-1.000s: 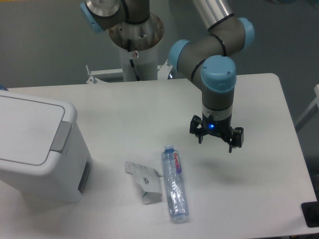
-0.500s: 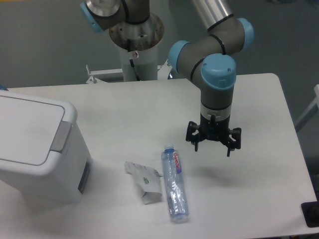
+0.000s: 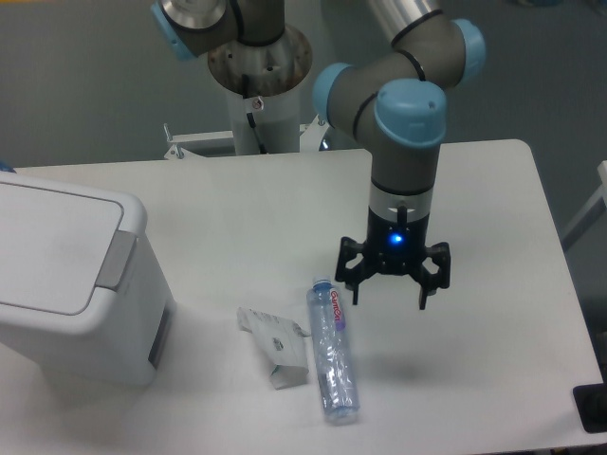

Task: Open the trash can
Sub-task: 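Move the open gripper across the table toward the trash can lid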

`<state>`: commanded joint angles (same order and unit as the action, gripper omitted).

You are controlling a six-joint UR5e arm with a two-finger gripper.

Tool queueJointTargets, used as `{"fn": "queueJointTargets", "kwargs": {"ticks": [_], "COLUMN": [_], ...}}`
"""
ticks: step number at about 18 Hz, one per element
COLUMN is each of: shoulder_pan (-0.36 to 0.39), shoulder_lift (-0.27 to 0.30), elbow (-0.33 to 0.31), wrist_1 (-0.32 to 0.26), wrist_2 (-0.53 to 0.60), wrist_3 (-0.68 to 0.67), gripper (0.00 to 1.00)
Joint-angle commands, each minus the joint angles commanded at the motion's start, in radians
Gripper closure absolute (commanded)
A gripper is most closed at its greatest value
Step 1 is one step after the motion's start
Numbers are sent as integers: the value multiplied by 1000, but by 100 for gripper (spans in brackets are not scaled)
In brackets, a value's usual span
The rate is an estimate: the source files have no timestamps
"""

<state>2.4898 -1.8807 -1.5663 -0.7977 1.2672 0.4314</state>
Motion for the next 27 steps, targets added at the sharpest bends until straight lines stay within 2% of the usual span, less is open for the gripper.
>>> {"fn": "queueJointTargets", "kwargs": {"ticks": [3,7,14,19,27], "shoulder_pan": [-6,-28,-117,-184,-250], "shoulder_lift": [20,54,74,112,123], "elbow": [26,29,29,19,-18], "wrist_1": [0,0,0,-2,-12], "wrist_2": [-47,-114,-115,-117,-108], "wrist_3": [-94,-131,-192,-250,-258], "gripper": [0,0,0,0,0]}}
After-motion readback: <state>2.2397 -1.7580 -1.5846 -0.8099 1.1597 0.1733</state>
